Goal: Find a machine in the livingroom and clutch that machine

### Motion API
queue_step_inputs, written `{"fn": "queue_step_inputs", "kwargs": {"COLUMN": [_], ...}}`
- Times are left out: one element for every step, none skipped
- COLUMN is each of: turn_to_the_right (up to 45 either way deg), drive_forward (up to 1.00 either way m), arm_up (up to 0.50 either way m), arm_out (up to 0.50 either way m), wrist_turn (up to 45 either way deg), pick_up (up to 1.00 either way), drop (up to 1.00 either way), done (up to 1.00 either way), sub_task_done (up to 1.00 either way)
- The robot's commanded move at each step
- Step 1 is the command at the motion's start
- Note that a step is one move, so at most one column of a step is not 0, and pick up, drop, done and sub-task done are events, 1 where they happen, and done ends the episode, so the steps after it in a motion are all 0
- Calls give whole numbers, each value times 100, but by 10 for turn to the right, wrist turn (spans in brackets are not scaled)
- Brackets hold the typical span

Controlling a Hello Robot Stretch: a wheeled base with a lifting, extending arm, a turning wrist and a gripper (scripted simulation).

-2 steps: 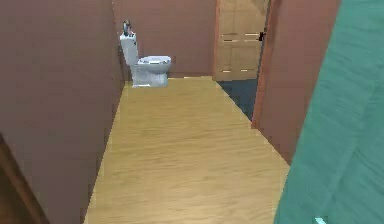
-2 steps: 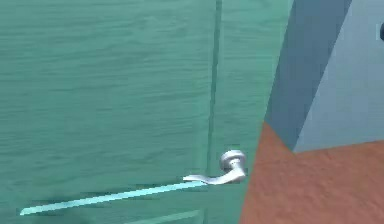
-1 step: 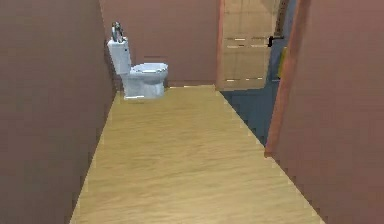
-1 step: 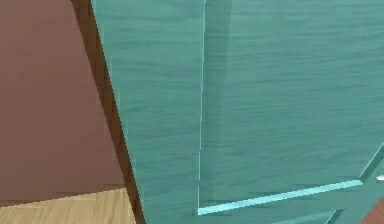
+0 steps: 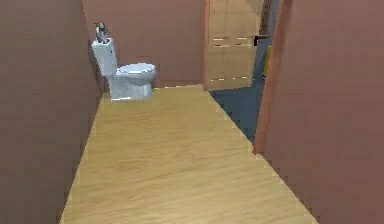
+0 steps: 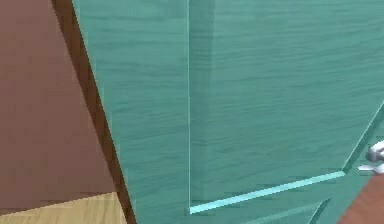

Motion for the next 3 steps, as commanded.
{"fn": "queue_step_inputs", "kwargs": {"turn_to_the_right": [0,0,450], "drive_forward": [100,90,0], "arm_up": [0,0,0], "arm_out": [0,0,0], "wrist_turn": [0,0,0], "pick_up": [0,0,0], "drop": [0,0,0], "done": [0,0,0], "sub_task_done": [0,0,0]}}
